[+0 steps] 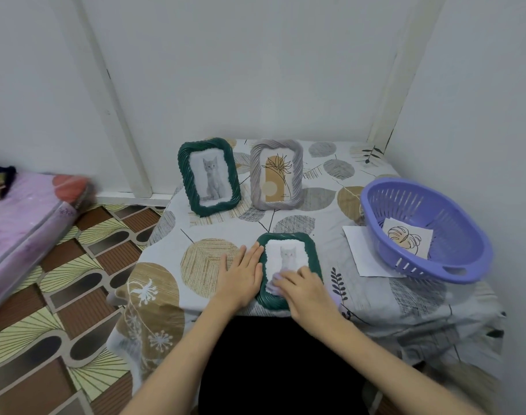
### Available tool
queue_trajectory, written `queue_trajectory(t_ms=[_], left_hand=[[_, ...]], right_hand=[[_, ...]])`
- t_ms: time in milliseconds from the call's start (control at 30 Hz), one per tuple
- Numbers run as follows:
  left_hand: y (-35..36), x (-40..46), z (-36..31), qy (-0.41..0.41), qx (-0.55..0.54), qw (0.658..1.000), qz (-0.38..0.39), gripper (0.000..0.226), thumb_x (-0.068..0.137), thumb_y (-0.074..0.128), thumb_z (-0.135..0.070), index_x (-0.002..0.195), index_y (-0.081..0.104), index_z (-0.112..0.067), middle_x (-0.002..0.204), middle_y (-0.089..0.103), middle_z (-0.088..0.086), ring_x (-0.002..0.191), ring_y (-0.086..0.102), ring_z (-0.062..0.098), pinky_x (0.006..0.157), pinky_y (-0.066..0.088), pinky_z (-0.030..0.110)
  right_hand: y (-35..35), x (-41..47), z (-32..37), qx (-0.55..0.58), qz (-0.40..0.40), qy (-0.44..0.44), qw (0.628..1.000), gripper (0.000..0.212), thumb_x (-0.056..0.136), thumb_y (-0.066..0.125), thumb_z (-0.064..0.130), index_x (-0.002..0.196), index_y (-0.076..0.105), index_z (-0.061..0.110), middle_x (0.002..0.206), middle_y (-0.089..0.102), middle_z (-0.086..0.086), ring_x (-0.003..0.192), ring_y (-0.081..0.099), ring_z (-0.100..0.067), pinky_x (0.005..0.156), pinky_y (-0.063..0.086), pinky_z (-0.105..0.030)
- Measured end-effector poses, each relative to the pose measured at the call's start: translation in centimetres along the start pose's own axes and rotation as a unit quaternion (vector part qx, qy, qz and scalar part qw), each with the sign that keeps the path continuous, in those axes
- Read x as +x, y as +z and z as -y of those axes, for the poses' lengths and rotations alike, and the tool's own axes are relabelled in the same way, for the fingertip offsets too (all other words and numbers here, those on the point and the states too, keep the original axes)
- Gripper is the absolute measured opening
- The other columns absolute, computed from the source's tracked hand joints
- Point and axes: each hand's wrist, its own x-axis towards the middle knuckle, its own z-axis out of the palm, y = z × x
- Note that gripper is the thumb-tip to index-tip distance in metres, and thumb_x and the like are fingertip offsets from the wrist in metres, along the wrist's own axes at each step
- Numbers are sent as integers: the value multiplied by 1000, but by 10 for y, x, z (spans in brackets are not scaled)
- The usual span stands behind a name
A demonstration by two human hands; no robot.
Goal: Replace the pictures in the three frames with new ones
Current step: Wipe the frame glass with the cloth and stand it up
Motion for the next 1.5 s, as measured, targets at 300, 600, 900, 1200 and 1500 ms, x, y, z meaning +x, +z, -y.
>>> queue_trajectory(t_ms=[300,600,900,1200,1500], left_hand=[[3,0,-1,1,6,1000,-3,48,99,14,-33,147,6,-32,156,3,-19,145,0,7,117,-2,46],[1,0,0,0,-1,1000,2,48,99,13,-32,147,6,-32,156,2,-19,145,-1,7,117,-4,46],[0,0,-1,-3,1,1000,3,49,100,15,-31,147,6,-32,156,2,-19,145,-1,6,116,-4,47],[1,-1,-1,1,4,1000,-3,49,99,14,-33,147,6,-32,156,2,-19,145,-1,6,116,-4,47],[2,0,0,-2,8,1000,-10,49,100,15,-31,147,5,-32,155,2,-19,145,0,6,116,-4,47]], right_hand=[[-3,4,-23,-6,-22,80,997,19,65,77,15,82,70,19,76,68,5,61,53,-21,49,48,-31],[-7,-22,-31,-3,-8,43,999,26,84,47,25,99,68,20,91,68,5,70,55,-21,66,43,-27],[6,2,12,35,15,32,999,13,80,55,24,89,64,19,86,66,4,72,48,-18,60,49,-28],[13,47,-45,6,41,132,990,12,69,68,9,81,67,9,78,67,-7,69,53,-28,59,47,-34],[-4,-3,-2,107,38,-50,992,28,87,44,24,100,68,18,104,69,6,76,55,-18,70,48,-28]])
